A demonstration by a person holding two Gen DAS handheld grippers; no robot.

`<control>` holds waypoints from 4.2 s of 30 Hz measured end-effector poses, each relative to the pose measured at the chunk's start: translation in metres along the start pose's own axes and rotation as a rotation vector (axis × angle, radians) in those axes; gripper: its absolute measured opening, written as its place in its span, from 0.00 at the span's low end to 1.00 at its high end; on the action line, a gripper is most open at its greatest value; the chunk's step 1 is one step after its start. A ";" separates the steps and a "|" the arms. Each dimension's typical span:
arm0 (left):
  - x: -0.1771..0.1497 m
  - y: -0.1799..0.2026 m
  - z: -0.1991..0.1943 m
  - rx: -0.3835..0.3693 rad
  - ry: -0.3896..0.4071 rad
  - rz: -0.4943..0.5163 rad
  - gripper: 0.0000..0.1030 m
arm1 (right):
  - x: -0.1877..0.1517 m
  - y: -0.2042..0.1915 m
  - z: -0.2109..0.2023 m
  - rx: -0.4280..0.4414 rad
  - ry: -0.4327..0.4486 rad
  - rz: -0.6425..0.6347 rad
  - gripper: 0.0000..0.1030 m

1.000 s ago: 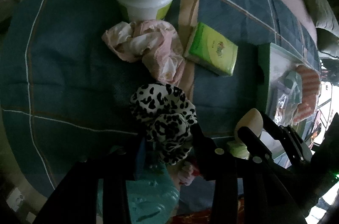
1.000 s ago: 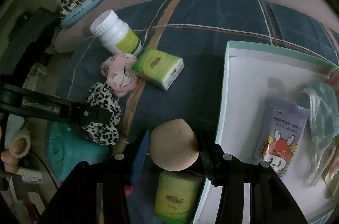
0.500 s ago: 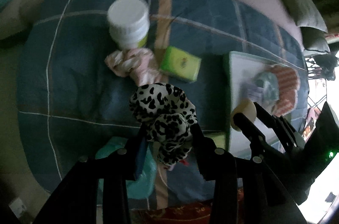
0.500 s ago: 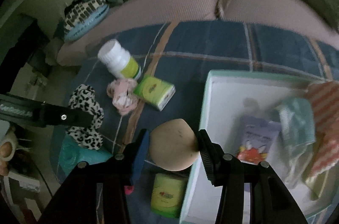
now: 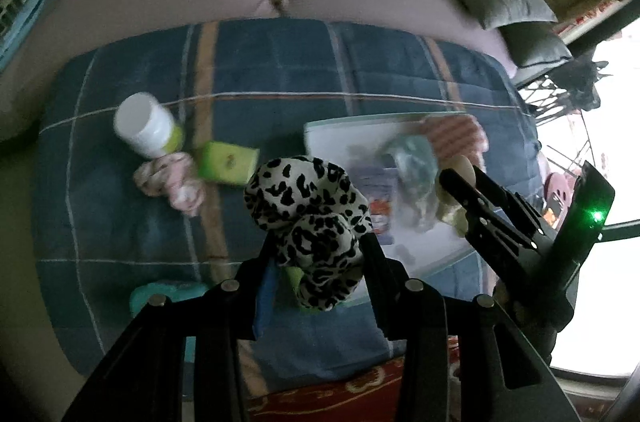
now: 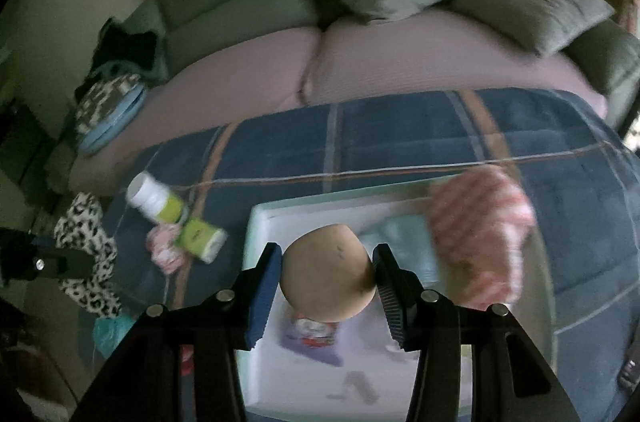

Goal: Organize soft objects
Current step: 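Carry the scrunchie and sponge into the tray and open both tools, then move both tools back from the tray toward the pile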

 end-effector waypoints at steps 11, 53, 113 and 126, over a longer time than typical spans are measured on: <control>0.013 0.064 0.030 -0.070 -0.014 0.036 0.41 | -0.001 0.070 -0.029 -0.116 0.035 0.106 0.49; 0.032 0.063 0.142 0.096 -0.060 -0.019 0.56 | -0.031 0.106 0.027 -0.130 -0.138 0.191 0.52; -0.036 -0.099 0.030 0.205 0.436 -0.518 0.92 | -0.021 -0.008 0.029 -0.070 -0.018 -0.053 1.00; -0.066 -0.160 0.034 0.305 0.373 -0.690 0.92 | -0.041 -0.065 0.072 -0.012 -0.102 -0.176 1.00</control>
Point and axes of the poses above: each gripper's, at about its wrist camera, not at the fingertips, and z roughly the way its jaws point, y to its right, x to its top, the point moved 7 cm from there along z, roughly the way its jaws point, and after that the axes turned 13 degrees about x, right-handed, at the moved point
